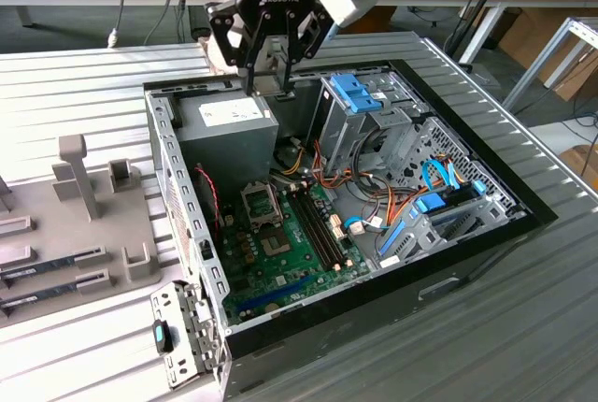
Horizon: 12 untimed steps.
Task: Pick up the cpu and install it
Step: 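Pick up the cpu and move it towards the insertion slot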
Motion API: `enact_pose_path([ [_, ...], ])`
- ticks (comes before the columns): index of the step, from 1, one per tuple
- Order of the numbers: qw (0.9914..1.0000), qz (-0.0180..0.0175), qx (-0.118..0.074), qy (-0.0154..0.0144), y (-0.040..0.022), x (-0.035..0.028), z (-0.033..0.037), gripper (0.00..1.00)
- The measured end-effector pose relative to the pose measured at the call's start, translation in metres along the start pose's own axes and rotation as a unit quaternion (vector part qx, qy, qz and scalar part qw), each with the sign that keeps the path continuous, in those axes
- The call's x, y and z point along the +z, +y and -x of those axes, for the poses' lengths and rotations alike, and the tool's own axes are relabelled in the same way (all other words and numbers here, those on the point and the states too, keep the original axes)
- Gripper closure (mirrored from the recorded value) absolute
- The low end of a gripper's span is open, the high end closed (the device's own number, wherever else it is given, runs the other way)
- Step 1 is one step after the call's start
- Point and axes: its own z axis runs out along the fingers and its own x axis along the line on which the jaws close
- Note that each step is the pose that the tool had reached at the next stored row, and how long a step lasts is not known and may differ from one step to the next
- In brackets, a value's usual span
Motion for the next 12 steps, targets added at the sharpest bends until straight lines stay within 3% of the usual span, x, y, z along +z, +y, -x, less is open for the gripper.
enact_pose_path([
  [12, 1.00000, 0.0000, 0.000, 0.0000, -0.0049, 0.0021, 0.0046, 0.53],
])
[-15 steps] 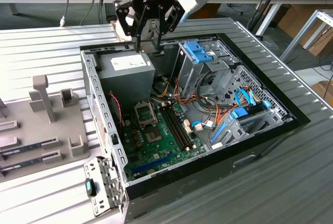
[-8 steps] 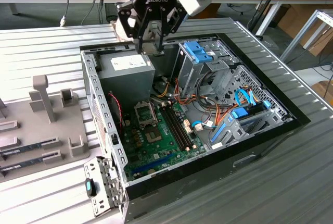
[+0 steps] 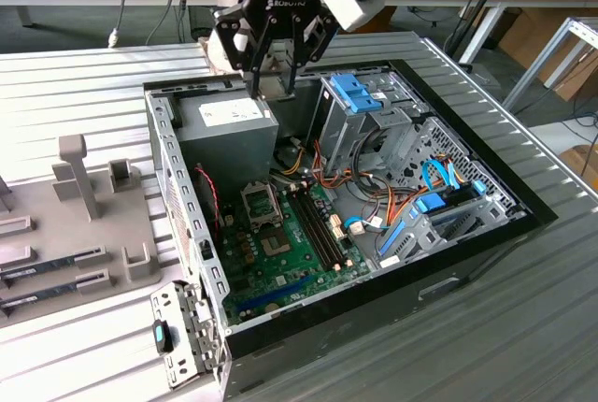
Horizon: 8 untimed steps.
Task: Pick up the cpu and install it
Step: 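Pick up the cpu and move it towards the insertion slot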
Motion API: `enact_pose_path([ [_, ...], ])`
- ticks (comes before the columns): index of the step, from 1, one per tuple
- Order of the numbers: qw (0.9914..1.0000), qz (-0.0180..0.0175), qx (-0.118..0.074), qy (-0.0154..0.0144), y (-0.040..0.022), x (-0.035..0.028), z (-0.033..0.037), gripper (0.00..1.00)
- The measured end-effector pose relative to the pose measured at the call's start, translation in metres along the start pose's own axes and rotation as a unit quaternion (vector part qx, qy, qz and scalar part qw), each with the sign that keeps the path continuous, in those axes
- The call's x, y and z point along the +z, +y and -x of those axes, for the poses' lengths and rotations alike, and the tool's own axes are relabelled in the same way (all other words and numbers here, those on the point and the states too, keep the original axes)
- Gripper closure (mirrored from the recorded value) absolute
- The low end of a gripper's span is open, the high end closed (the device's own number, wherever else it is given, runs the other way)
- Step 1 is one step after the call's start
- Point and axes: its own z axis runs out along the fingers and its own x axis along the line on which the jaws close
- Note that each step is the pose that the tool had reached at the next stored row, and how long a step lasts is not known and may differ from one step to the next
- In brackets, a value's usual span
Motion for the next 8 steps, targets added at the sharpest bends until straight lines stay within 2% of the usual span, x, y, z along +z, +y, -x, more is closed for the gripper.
enact_pose_path([
  [8, 1.00000, 0.0000, 0.000, 0.0000, -0.0009, 0.0017, 0.0009, 0.53],
])
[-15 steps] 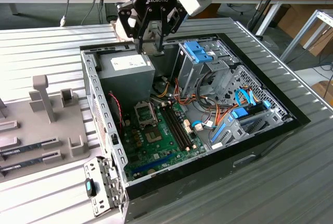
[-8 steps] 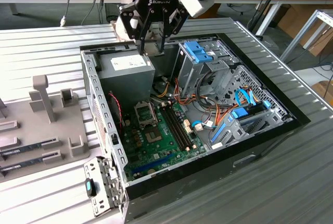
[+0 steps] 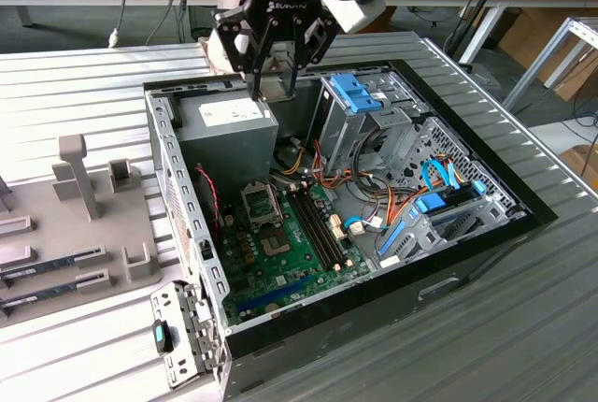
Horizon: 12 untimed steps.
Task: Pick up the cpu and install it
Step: 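Pick up the cpu and move it towards the insertion slot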
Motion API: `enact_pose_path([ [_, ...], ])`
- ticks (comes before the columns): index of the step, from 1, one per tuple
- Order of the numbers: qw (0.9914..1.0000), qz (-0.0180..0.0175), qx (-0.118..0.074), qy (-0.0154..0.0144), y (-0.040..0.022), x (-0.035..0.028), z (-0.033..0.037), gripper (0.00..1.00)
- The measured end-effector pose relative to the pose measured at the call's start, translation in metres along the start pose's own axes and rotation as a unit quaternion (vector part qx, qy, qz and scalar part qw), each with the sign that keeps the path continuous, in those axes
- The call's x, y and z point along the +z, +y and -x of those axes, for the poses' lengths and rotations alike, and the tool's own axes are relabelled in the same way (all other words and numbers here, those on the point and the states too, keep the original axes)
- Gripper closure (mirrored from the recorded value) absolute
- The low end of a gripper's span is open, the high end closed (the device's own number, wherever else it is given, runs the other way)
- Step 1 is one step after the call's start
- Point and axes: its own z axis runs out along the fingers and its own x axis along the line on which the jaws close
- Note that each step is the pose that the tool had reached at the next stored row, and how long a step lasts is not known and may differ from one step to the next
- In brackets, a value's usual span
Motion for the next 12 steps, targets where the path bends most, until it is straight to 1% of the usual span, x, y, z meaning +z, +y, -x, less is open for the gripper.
enact_pose_path([
  [12, 1.00000, 0.0000, 0.000, 0.0000, -0.0004, 0.0033, 0.0012, 0.53],
])
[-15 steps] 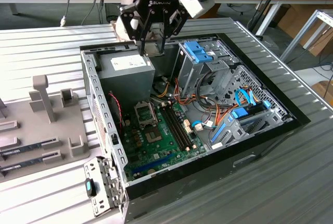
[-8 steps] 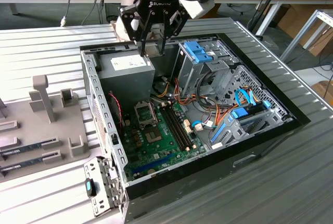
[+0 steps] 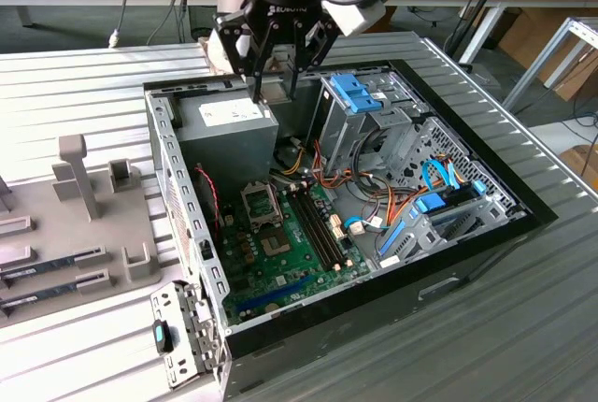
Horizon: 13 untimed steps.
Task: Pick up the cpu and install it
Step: 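Pick up the cpu and move it towards the insertion slot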
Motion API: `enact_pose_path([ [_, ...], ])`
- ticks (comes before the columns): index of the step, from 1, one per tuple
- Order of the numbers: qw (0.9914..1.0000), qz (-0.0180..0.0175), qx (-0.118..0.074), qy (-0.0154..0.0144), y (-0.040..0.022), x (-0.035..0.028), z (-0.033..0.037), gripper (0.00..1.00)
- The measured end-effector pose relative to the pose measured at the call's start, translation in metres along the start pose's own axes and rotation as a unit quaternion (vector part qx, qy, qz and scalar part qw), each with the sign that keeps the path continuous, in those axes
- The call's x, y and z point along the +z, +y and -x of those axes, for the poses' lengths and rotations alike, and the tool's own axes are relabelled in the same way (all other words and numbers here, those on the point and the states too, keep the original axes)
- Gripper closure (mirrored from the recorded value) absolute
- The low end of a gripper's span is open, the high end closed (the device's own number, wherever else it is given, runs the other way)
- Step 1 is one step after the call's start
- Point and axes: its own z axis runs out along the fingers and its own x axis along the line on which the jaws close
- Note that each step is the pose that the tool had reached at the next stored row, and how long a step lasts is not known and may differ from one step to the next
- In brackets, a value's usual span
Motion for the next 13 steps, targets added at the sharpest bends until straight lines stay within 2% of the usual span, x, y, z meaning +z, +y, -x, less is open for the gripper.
enact_pose_path([
  [13, 1.00000, 0.0000, 0.000, 0.0000, -0.0006, 0.0027, 0.0015, 0.53],
])
